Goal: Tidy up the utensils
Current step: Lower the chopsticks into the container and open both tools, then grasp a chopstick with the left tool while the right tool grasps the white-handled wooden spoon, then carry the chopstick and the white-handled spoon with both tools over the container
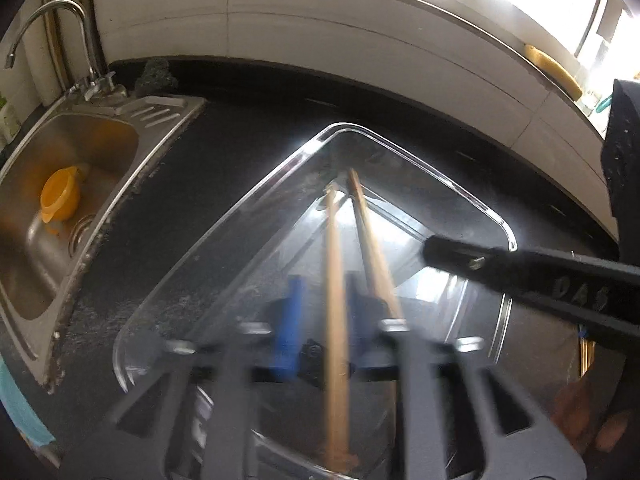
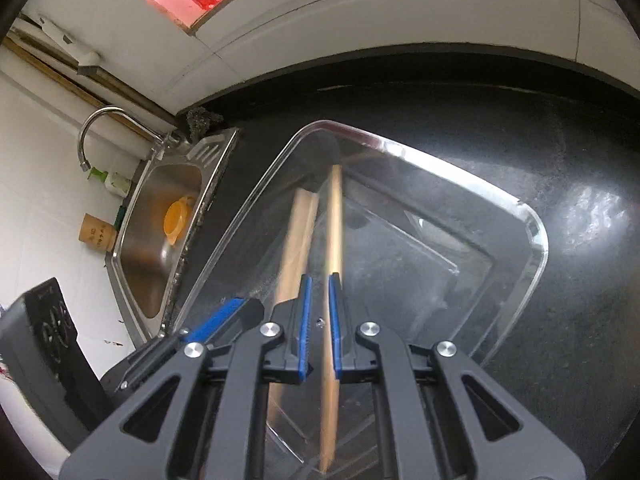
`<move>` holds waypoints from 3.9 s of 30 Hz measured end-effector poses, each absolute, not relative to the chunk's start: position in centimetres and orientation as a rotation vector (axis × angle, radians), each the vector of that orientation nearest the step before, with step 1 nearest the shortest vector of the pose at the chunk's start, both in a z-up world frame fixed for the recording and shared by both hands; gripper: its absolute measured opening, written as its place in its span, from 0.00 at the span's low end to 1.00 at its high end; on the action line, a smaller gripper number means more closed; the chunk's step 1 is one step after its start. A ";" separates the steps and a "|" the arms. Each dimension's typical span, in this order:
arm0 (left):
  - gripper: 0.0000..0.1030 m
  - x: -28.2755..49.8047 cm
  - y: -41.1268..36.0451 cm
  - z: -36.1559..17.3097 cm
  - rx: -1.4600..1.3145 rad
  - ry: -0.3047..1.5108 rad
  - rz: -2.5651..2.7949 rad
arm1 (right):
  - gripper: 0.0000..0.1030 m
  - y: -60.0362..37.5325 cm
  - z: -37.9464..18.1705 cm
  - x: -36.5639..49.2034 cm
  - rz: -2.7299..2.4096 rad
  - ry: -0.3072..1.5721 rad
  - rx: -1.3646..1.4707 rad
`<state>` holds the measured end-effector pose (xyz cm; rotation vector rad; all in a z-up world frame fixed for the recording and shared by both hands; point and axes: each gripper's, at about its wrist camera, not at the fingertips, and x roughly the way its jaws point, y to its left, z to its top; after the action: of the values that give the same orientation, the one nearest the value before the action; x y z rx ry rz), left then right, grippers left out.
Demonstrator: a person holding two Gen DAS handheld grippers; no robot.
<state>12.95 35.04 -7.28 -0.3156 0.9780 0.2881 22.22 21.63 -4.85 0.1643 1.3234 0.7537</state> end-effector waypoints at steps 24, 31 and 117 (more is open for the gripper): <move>0.94 5.5 30.9 -3.2 -0.296 0.870 0.421 | 0.94 6.9 1.6 17.3 0.779 1.103 0.144; 0.94 8.1 24.0 -1.6 -0.221 0.829 0.262 | 0.94 -3.7 1.9 17.5 0.658 1.055 0.112; 0.06 12.8 9.8 -4.9 -0.136 0.917 -0.008 | 0.15 -14.1 0.5 18.7 0.408 1.016 -0.074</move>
<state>12.77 9.79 -4.91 -0.1356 0.9166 -0.0075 18.69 -14.14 0.49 -0.0738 1.0161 0.4077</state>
